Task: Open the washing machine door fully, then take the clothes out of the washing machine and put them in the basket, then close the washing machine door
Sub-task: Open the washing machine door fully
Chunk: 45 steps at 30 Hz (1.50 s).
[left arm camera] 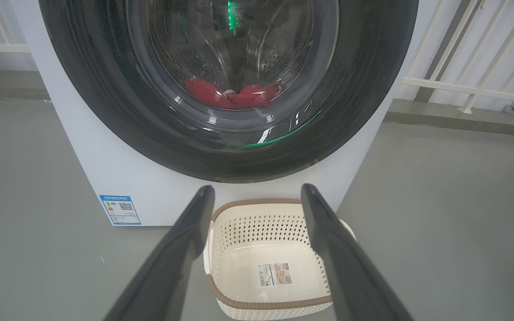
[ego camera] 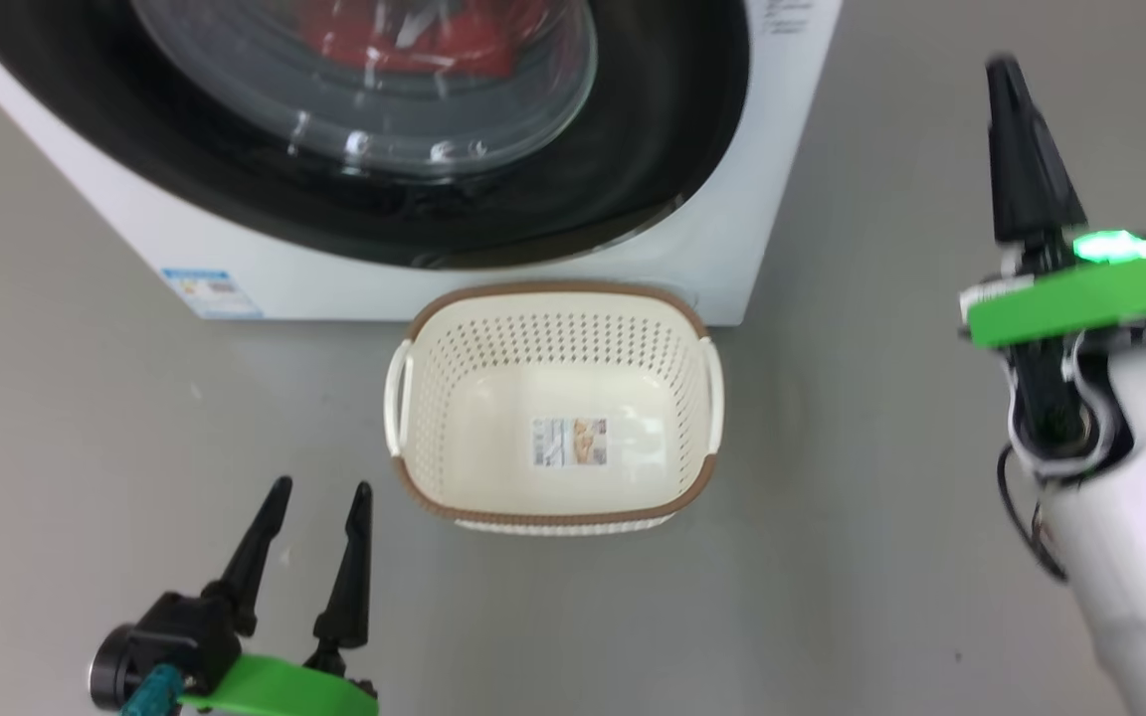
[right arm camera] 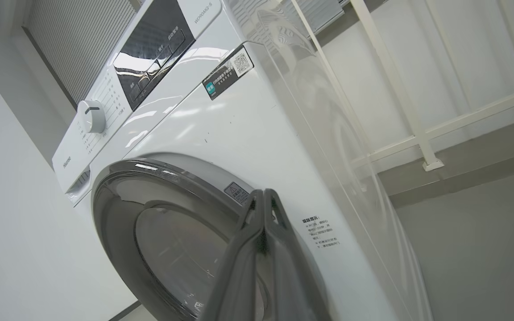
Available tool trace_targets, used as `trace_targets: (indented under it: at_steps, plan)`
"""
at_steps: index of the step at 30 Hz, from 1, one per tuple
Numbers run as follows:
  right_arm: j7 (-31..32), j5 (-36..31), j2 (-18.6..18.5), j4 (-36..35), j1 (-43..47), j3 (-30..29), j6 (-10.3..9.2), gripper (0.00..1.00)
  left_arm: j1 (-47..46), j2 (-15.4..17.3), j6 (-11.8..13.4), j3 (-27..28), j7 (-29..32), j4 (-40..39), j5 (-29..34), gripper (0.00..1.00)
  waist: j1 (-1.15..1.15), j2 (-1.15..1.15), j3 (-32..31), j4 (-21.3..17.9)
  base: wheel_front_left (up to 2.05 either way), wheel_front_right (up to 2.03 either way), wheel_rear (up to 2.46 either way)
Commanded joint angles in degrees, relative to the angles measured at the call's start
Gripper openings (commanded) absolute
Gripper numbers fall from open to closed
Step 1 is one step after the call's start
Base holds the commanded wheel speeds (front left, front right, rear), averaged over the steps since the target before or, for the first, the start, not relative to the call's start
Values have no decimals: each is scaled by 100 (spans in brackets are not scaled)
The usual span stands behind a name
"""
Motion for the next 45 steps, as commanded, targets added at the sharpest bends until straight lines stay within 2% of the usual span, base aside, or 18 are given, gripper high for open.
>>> trace_targets:
  at_steps: [1, 11, 16, 21, 25, 33, 45]
  plan:
    - [47, 118, -70, -94, -254, 169, 3, 0, -196, 91, -33, 153, -69, -161, -43, 100, 0, 0, 241, 212, 0, 0, 0]
    - [666, 1239, -375, 487, -1569, 528, 3, 0, -541, 81, -33, 38, -69, -156, -203, 100, 0, 0, 808, 510, 0, 0, 0]
    - [1389, 1927, -512, 774, -2104, 661, 3, 0, -715, 77, -33, -37, -69, -161, -272, 100, 0, 0, 1065, 618, 0, 0, 0]
    - [2078, 2331, -758, 998, -2503, 833, 3, 0, -873, 73, -33, -91, -69, -136, -346, 100, 0, 0, 1259, 730, 0, 0, 0]
    - [2553, 2718, -814, 1125, -2736, 876, 3, 0, -927, 69, -33, -112, -69, -112, -389, 100, 0, 0, 1358, 796, 0, 0, 0]
    - [3289, 3207, -832, 1492, -3195, 915, 3, 0, -985, 63, -33, -178, -69, -100, -437, 100, 0, 0, 1509, 878, 0, 0, 0]
    - [3853, 3457, -741, 1911, -3608, 1010, 3, 0, -1028, 60, -33, -258, -69, -88, -510, 100, 0, 0, 1574, 973, 0, 0, 0]
